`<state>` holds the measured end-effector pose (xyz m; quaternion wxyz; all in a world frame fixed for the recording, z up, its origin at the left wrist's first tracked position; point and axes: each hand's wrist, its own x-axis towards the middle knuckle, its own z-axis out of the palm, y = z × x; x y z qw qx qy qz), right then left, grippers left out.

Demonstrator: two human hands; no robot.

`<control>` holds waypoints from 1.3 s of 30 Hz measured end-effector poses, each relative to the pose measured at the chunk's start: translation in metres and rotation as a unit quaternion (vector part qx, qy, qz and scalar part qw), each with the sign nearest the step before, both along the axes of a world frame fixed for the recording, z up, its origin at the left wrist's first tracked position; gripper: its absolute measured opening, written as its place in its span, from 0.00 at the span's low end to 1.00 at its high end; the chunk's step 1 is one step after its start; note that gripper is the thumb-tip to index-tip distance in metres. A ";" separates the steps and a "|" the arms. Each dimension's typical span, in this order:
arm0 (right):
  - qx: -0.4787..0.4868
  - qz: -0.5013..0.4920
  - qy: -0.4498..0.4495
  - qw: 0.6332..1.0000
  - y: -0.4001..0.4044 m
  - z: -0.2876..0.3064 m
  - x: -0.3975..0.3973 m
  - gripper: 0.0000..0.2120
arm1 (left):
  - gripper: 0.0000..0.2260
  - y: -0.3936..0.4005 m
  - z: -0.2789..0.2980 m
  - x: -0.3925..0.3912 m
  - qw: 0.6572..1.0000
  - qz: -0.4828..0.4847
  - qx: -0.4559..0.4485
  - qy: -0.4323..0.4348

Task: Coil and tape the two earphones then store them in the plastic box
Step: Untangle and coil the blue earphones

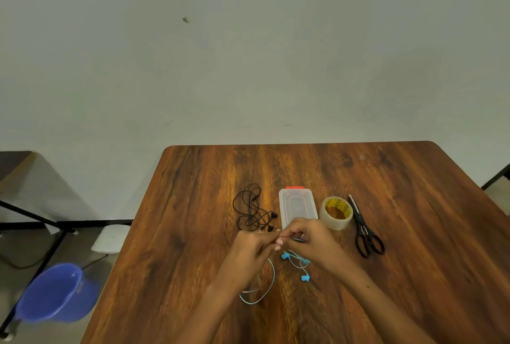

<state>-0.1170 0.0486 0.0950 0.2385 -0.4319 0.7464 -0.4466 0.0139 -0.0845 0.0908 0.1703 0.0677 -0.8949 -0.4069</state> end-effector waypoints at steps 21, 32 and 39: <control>0.000 -0.045 -0.026 0.999 0.015 -0.008 -0.014 0.03 | 0.25 -0.023 -0.007 0.009 0.996 0.012 -0.070 -0.054; -0.037 -0.023 -0.072 0.996 0.004 0.001 -0.006 0.04 | 0.11 -0.017 0.005 0.002 0.997 0.040 -0.053 0.049; -0.004 -0.048 -0.074 0.996 0.029 -0.013 -0.024 0.02 | 0.12 -0.035 0.001 0.016 0.994 0.089 -0.045 0.055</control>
